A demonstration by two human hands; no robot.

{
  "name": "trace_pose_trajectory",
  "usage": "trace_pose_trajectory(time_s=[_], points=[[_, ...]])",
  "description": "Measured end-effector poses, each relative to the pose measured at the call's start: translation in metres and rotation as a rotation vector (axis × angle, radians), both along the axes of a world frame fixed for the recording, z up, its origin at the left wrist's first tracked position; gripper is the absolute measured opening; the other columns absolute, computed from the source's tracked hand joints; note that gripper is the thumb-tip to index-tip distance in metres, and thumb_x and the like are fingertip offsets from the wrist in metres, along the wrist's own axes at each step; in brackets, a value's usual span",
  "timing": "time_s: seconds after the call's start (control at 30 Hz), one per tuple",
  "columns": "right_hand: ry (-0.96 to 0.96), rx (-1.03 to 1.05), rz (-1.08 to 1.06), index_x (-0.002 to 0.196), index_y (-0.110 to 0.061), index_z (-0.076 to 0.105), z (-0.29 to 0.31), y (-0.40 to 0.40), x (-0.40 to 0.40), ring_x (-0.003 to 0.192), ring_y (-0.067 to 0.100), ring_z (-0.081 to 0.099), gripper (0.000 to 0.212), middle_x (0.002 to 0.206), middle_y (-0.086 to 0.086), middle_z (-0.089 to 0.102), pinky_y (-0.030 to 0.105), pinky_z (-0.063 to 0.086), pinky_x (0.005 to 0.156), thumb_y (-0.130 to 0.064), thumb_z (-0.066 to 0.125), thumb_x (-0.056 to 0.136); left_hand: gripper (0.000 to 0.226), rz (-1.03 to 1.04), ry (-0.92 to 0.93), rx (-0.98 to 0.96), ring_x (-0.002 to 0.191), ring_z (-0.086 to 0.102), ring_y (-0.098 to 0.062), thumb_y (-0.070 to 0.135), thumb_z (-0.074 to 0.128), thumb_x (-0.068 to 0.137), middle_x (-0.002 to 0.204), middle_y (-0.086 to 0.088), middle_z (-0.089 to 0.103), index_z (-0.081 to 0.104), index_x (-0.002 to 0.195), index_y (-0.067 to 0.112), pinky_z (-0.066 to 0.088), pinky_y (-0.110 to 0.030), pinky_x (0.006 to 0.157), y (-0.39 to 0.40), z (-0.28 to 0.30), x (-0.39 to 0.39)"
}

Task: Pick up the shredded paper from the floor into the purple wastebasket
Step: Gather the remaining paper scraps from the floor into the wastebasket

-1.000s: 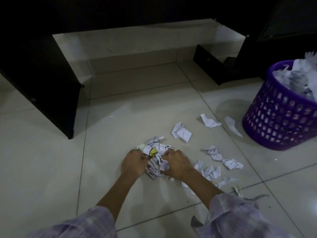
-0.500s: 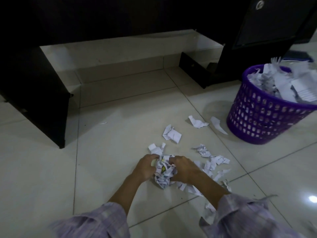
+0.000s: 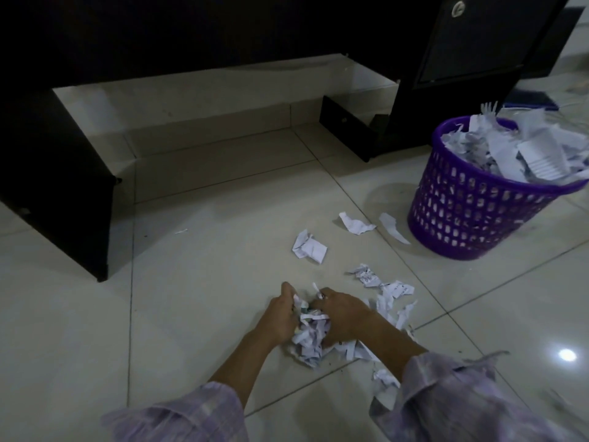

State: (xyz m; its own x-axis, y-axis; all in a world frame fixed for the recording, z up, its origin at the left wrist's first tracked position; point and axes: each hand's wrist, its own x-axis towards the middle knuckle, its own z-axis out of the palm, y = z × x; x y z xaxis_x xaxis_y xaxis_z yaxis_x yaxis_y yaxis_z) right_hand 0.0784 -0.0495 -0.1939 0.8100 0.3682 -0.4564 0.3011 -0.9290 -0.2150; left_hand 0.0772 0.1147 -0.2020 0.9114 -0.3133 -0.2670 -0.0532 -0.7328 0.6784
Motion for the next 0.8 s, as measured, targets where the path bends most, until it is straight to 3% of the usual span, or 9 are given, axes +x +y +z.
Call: trace_pose_trajectory(time_s=[0.07, 0.17, 0.33, 0.4, 0.5, 0.63, 0.8], points=[[-0.030, 0.041, -0.022, 0.139, -0.022, 0.046, -0.001, -0.001, -0.005, 0.124, 0.025, 0.047, 0.078, 0.139, 0.007, 0.041, 0.033, 0.043, 0.098, -0.038, 0.081, 0.071, 0.024, 0.021, -0.015, -0.029, 0.097, 0.061, -0.025, -0.008, 0.049, 0.083, 0.105, -0.016, 0.064, 0.048, 0.097, 0.011, 0.045, -0.028, 0.083, 0.005, -0.001, 0.000], [-0.066, 0.060, -0.093, 0.132, -0.021, 0.053, -0.002, 0.001, -0.009, 0.120, 0.027, 0.049, 0.065, 0.131, 0.010, 0.047, 0.033, 0.044, 0.094, -0.043, 0.075, 0.076, 0.019, 0.096, 0.002, -0.102, 0.086, 0.060, -0.021, -0.006, 0.049, 0.085, 0.095, -0.016, 0.066, 0.061, 0.096, 0.004, 0.040, -0.021, 0.070, 0.006, 0.002, -0.003], [-0.052, 0.170, -0.333, 0.112, -0.014, 0.064, 0.000, 0.005, -0.010, 0.110, 0.029, 0.057, 0.043, 0.116, 0.013, 0.059, 0.029, 0.046, 0.086, -0.037, 0.074, 0.078, 0.022, 0.158, 0.133, -0.207, 0.097, 0.062, -0.020, 0.021, 0.056, 0.093, 0.110, -0.008, 0.068, 0.065, 0.110, 0.009, 0.043, -0.018, 0.074, -0.003, 0.016, -0.003], [-0.069, 0.219, -0.448, 0.105, -0.013, 0.067, 0.003, 0.002, -0.009, 0.106, 0.028, 0.060, 0.033, 0.112, 0.013, 0.064, 0.028, 0.047, 0.084, -0.035, 0.072, 0.080, 0.029, 0.116, 0.138, -0.157, 0.099, 0.062, -0.021, 0.022, 0.062, 0.090, 0.116, -0.009, 0.065, 0.063, 0.116, 0.009, 0.046, -0.018, 0.073, -0.006, 0.020, -0.003], [-0.077, 0.249, -0.571, 0.087, -0.016, 0.067, 0.014, -0.007, -0.003, 0.104, 0.027, 0.063, 0.019, 0.106, 0.013, 0.068, 0.027, 0.047, 0.083, -0.034, 0.068, 0.084, 0.036, 0.095, 0.087, -0.094, 0.109, 0.060, -0.025, 0.021, 0.064, 0.089, 0.121, -0.012, 0.064, 0.058, 0.122, 0.008, 0.044, -0.023, 0.084, -0.013, 0.023, -0.004], [-0.082, 0.378, -0.750, 0.109, -0.004, 0.066, 0.028, -0.017, -0.001, 0.111, 0.030, 0.059, 0.037, 0.113, 0.017, 0.066, 0.029, 0.043, 0.089, -0.031, 0.070, 0.084, 0.041, 0.237, 0.092, -0.215, 0.113, 0.057, -0.027, 0.019, 0.066, 0.089, 0.125, -0.014, 0.060, 0.056, 0.125, 0.003, 0.045, -0.029, 0.093, -0.027, 0.030, -0.003], [0.062, 0.494, -0.826, 0.122, -0.004, 0.059, 0.036, -0.016, -0.006, 0.114, 0.027, 0.057, 0.037, 0.125, 0.014, 0.061, 0.025, 0.041, 0.085, -0.026, 0.057, 0.093, 0.027, 0.393, 0.066, -0.304, 0.090, 0.057, -0.019, 0.011, 0.066, 0.086, 0.101, -0.012, 0.065, 0.065, 0.110, -0.003, 0.042, -0.022, 0.074, -0.044, 0.035, -0.001]])
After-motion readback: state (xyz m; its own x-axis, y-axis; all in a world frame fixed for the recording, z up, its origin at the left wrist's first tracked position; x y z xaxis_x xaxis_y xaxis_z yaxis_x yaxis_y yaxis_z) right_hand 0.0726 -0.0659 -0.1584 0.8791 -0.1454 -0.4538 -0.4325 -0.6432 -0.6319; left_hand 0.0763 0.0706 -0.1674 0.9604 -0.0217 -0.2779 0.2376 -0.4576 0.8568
